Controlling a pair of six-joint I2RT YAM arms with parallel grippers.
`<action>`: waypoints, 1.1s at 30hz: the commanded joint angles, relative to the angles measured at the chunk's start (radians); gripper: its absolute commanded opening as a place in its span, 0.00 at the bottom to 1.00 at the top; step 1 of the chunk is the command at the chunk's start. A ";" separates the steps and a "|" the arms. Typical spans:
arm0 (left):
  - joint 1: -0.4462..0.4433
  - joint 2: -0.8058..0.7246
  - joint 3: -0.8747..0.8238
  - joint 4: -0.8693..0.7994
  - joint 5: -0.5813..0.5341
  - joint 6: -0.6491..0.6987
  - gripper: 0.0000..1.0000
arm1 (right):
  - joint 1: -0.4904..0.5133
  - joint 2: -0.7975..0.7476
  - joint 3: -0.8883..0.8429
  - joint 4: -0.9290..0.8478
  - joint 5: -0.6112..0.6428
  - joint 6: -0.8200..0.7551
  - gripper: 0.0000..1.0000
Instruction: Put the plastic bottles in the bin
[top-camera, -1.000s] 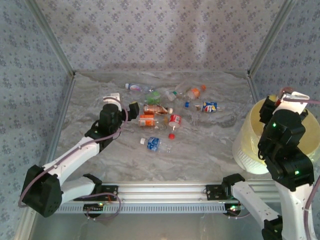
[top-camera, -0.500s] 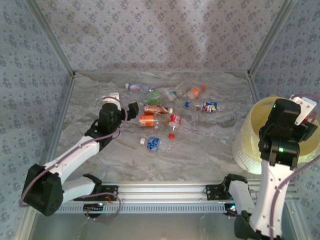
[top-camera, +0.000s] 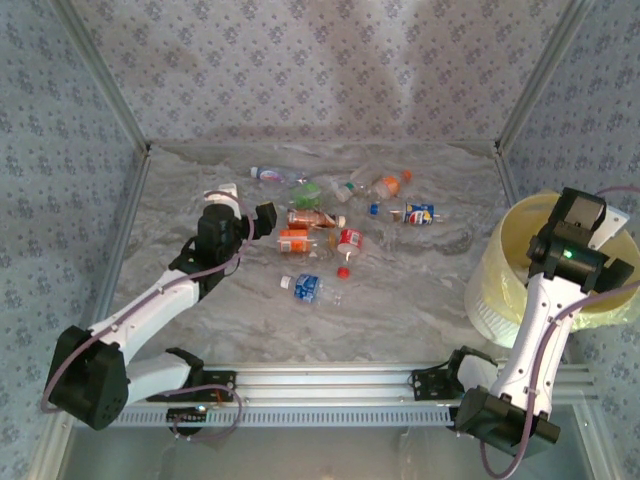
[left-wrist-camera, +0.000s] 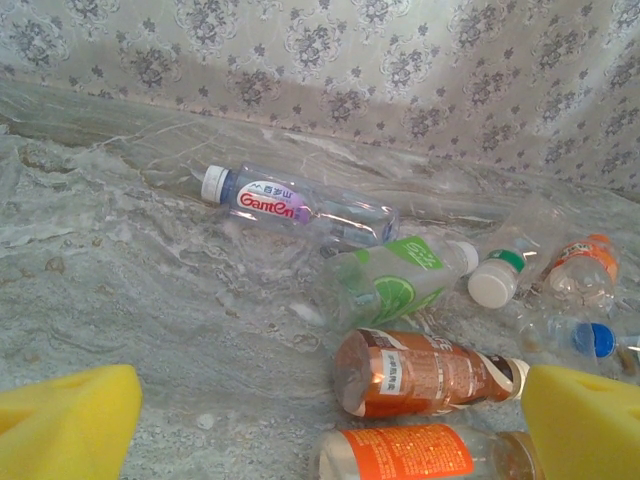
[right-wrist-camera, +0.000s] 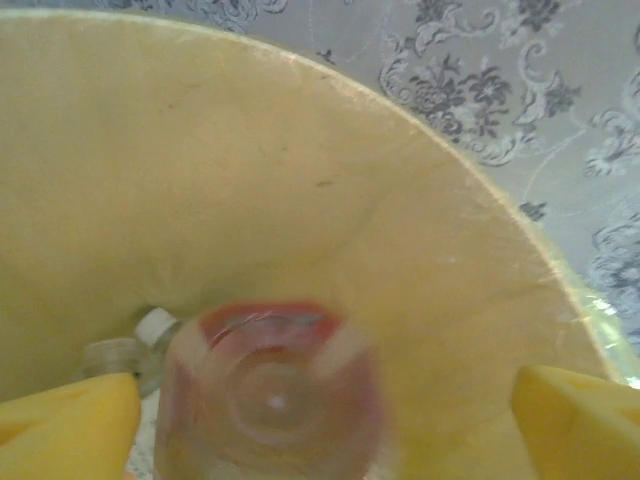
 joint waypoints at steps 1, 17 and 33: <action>0.008 0.007 0.048 0.000 0.014 -0.011 0.98 | -0.004 -0.005 0.014 -0.018 0.059 0.018 1.00; 0.032 0.020 0.079 -0.136 -0.016 -0.160 0.98 | 0.262 -0.065 0.107 0.010 0.028 0.086 1.00; 0.024 0.197 0.300 -0.661 0.154 -0.823 0.98 | 0.668 -0.204 -0.120 0.570 -0.672 0.072 1.00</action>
